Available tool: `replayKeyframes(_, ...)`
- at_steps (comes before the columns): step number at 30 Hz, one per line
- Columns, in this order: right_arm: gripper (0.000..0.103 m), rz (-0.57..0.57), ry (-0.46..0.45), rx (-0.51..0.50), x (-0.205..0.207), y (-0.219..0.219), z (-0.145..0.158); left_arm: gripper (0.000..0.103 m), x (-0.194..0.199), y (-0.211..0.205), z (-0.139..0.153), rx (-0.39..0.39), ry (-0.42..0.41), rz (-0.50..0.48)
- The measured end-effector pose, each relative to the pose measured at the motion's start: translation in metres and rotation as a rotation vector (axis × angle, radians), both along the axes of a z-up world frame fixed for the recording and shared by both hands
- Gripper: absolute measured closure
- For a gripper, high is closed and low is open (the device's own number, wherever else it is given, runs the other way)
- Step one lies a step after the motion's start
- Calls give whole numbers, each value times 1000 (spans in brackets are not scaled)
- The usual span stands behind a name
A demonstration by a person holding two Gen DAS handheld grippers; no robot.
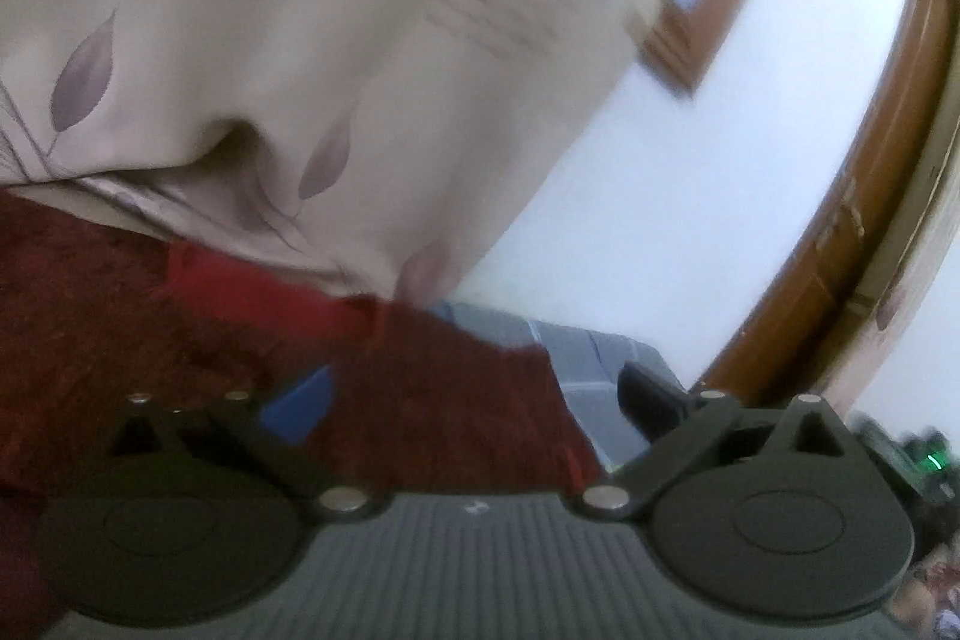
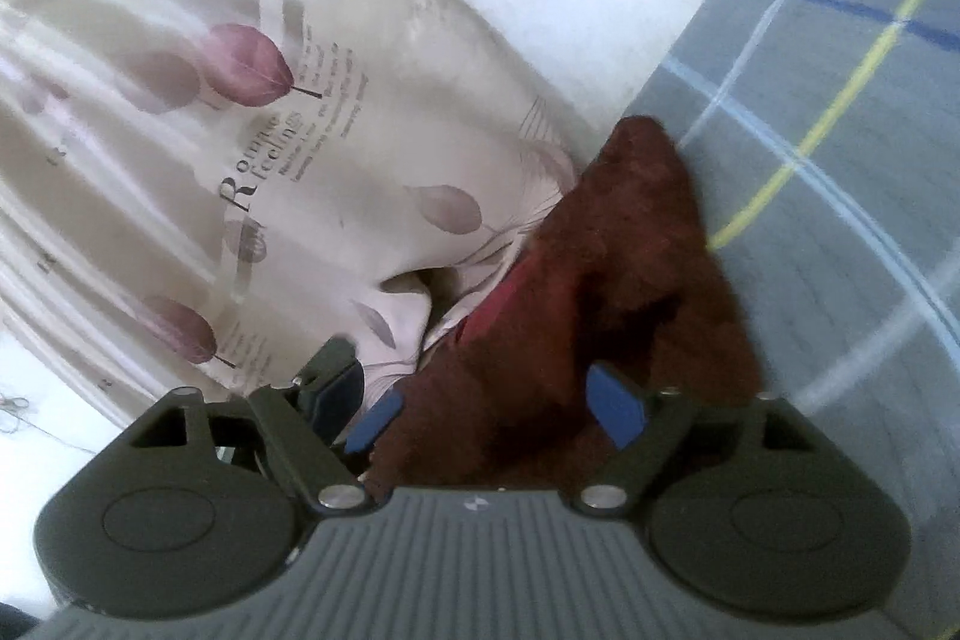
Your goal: Fold small clothes
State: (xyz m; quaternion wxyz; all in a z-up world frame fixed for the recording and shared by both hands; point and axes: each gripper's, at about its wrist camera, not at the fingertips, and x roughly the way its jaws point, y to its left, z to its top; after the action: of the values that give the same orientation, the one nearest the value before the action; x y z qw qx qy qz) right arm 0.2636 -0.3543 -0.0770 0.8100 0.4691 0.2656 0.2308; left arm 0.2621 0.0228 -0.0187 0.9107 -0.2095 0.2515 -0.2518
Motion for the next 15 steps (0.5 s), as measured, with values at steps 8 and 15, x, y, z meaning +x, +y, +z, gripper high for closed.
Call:
replayKeyframes(8,21,4,51,-184,43,17,16,0,-55,48,-28,-78,136,129)
replayKeyframes(15,50,64,104,-363,82,43,7,0,-104,91,-55,-55,103,288)
